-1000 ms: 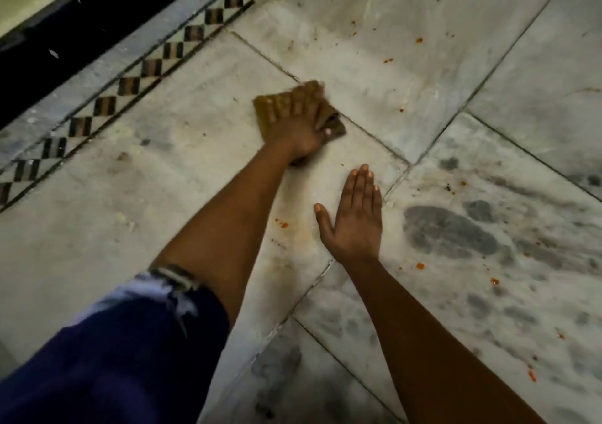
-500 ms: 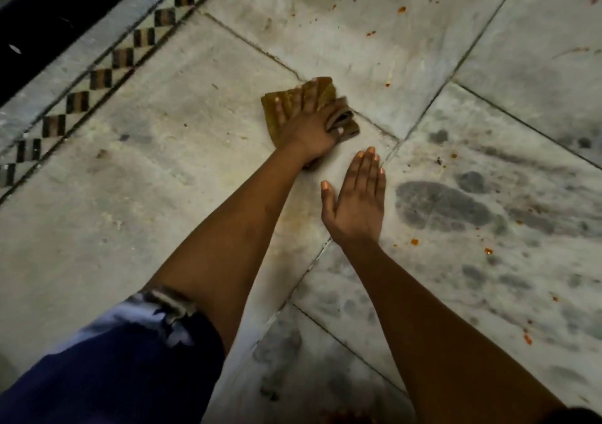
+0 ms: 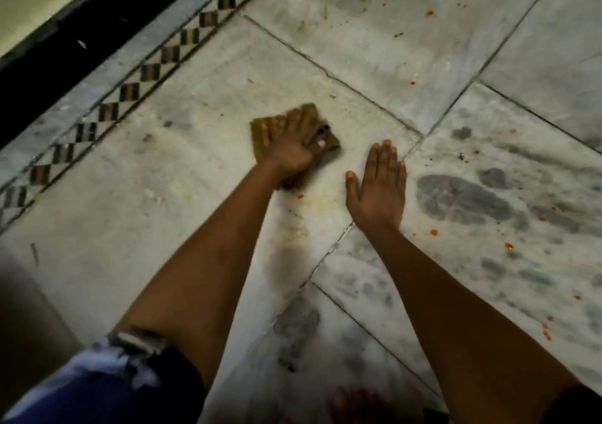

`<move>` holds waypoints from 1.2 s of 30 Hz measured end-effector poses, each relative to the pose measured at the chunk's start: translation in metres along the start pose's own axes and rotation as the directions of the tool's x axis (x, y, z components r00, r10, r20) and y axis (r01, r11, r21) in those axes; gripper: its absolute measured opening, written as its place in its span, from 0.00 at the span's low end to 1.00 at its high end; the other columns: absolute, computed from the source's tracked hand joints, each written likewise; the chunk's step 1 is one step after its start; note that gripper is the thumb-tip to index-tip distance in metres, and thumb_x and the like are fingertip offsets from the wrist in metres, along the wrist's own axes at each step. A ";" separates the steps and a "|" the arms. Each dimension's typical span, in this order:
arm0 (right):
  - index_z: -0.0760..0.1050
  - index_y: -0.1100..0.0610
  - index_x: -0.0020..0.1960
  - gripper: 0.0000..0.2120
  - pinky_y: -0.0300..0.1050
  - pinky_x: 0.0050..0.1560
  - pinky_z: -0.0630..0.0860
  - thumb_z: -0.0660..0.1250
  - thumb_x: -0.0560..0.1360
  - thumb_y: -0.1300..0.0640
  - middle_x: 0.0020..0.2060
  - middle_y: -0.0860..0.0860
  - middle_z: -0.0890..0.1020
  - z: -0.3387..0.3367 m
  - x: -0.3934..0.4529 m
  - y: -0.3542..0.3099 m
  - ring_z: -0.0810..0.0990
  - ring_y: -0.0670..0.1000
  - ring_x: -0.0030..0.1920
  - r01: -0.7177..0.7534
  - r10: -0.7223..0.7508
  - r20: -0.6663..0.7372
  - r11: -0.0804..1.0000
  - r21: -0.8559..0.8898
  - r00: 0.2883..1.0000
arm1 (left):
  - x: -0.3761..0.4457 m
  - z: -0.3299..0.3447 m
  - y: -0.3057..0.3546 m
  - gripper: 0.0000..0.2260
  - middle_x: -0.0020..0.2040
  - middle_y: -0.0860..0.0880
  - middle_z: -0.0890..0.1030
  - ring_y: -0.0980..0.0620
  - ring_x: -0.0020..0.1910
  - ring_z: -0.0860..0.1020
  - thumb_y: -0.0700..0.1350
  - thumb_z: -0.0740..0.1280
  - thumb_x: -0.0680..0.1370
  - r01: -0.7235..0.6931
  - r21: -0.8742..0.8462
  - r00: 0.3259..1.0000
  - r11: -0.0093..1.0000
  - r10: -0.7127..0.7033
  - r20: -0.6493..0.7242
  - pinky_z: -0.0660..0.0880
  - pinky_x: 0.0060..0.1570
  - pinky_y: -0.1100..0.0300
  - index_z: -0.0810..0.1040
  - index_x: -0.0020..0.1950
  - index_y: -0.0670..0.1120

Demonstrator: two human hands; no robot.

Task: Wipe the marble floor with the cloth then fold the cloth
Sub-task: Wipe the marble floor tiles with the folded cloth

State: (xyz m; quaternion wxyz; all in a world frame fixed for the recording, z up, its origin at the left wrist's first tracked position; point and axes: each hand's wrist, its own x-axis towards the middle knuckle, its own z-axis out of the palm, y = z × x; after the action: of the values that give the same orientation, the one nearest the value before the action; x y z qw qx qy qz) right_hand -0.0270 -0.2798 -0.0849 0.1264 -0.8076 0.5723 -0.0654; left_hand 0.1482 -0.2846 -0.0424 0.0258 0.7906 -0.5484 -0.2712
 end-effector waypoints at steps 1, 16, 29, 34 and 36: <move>0.50 0.61 0.76 0.32 0.49 0.74 0.41 0.45 0.77 0.45 0.76 0.58 0.51 -0.001 0.001 0.001 0.48 0.55 0.76 -0.009 0.009 0.000 1.000 0.029 1.000 | -0.019 0.011 0.005 0.29 0.78 0.50 0.42 0.48 0.76 0.41 0.60 0.52 0.80 -0.033 0.037 0.999 0.999 0.033 0.013 0.36 0.71 0.45 0.44 0.76 0.55; 0.52 0.61 0.75 0.33 0.45 0.74 0.42 0.39 0.77 0.43 0.76 0.56 0.53 -0.001 -0.011 -0.020 0.50 0.52 0.76 0.133 -0.141 0.061 0.983 0.125 0.988 | -0.080 0.046 -0.013 0.26 0.78 0.49 0.41 0.40 0.76 0.40 0.67 0.46 0.76 0.220 0.069 0.959 0.973 -0.203 -0.196 0.31 0.66 0.35 0.49 0.74 0.65; 0.48 0.62 0.76 0.37 0.46 0.74 0.42 0.35 0.75 0.40 0.76 0.57 0.51 0.005 -0.015 -0.020 0.48 0.53 0.76 0.156 -0.157 0.052 0.988 0.012 0.986 | -0.066 0.015 -0.053 0.25 0.78 0.50 0.41 0.42 0.76 0.40 0.64 0.50 0.78 0.283 0.039 0.952 0.958 -0.276 -0.136 0.35 0.68 0.36 0.48 0.74 0.63; 0.53 0.64 0.75 0.35 0.49 0.74 0.47 0.38 0.76 0.42 0.75 0.60 0.56 0.004 -0.016 -0.022 0.54 0.56 0.75 0.156 -0.157 0.022 0.987 0.021 0.987 | -0.091 0.050 -0.012 0.26 0.78 0.48 0.41 0.41 0.76 0.40 0.64 0.48 0.78 0.140 0.145 0.976 0.979 -0.113 -0.184 0.34 0.68 0.38 0.47 0.75 0.63; 0.53 0.64 0.75 0.36 0.50 0.74 0.47 0.38 0.76 0.42 0.74 0.60 0.57 0.003 -0.015 -0.023 0.54 0.56 0.75 0.161 -0.161 0.029 0.987 0.011 0.987 | -0.125 0.064 -0.021 0.26 0.78 0.48 0.46 0.42 0.76 0.44 0.65 0.46 0.77 0.054 0.182 0.978 0.982 -0.015 -0.206 0.34 0.68 0.40 0.50 0.74 0.63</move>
State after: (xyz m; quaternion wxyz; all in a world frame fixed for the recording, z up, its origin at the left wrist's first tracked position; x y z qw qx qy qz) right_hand -0.0103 -0.2578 -0.0812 0.1325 -0.8514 0.5032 -0.0659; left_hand 0.1050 -0.1501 -0.0543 0.0028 0.8226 -0.5519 -0.1367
